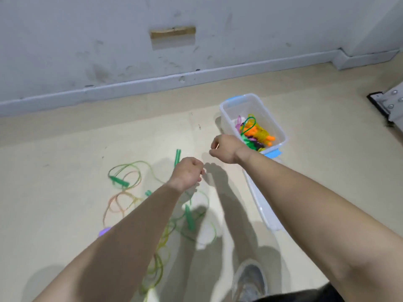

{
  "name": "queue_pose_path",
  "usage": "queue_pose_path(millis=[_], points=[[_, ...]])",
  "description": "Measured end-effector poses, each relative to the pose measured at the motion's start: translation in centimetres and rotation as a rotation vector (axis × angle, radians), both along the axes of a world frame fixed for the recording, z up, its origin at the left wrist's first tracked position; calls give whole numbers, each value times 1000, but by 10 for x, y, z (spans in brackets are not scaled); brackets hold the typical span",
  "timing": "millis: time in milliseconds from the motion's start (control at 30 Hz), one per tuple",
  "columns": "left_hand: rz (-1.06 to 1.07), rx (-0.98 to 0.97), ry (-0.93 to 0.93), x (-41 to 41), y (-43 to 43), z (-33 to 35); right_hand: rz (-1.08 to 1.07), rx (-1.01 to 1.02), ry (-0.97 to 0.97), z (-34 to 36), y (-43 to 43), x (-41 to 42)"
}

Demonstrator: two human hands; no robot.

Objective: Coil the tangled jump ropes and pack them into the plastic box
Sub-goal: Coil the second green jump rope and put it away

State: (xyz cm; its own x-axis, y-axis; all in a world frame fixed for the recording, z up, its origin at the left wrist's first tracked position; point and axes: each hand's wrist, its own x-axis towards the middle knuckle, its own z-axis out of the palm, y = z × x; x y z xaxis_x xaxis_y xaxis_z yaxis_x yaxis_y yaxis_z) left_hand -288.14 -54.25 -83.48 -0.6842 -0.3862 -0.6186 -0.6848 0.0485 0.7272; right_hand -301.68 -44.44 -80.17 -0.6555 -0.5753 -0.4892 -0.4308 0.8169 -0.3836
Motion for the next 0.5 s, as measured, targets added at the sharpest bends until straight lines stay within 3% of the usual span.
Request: queue_pose_path(millis=[300, 500], points=[[-15, -124, -248, 171, -42, -68, 29, 95, -191, -102, -22, 146], [48, -72, -283, 202, -30, -133, -146, 221, -203, -185, -3, 183]])
